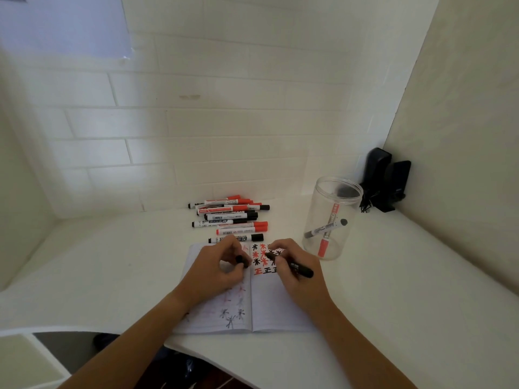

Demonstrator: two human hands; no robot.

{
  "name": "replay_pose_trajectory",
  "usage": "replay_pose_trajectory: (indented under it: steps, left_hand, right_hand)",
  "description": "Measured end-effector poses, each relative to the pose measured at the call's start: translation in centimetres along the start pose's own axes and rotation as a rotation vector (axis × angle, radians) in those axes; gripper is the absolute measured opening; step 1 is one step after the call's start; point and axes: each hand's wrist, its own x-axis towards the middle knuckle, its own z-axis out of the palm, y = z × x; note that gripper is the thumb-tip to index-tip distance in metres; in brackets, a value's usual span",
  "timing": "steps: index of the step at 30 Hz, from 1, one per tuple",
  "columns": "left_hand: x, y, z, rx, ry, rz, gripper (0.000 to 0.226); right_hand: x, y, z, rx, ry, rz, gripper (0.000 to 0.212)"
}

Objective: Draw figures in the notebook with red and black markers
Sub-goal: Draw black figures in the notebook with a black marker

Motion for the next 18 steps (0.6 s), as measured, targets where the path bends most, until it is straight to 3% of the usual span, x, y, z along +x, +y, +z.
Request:
replay_pose_trajectory:
  steps: [6,13,18]
  left_hand:
    - [0.4,-0.3,0.0,0.156,0.055,0.067,0.021]
    - [0.7,-1.2,0.3,0.269,0.039,0.067,0.018]
    - [0.5,-1.2,0.3,0.318,-0.008,0.160,0.018]
  right_hand:
    - [0.1,-0.1,-0.2,0.232,-0.055,0.185,0.011]
    - [0.2,0.0,-0.3,0.246,-0.047,0.205,0.011]
    - [0.2,0.1,0.2,0.149,-0.132,0.212,0.013]
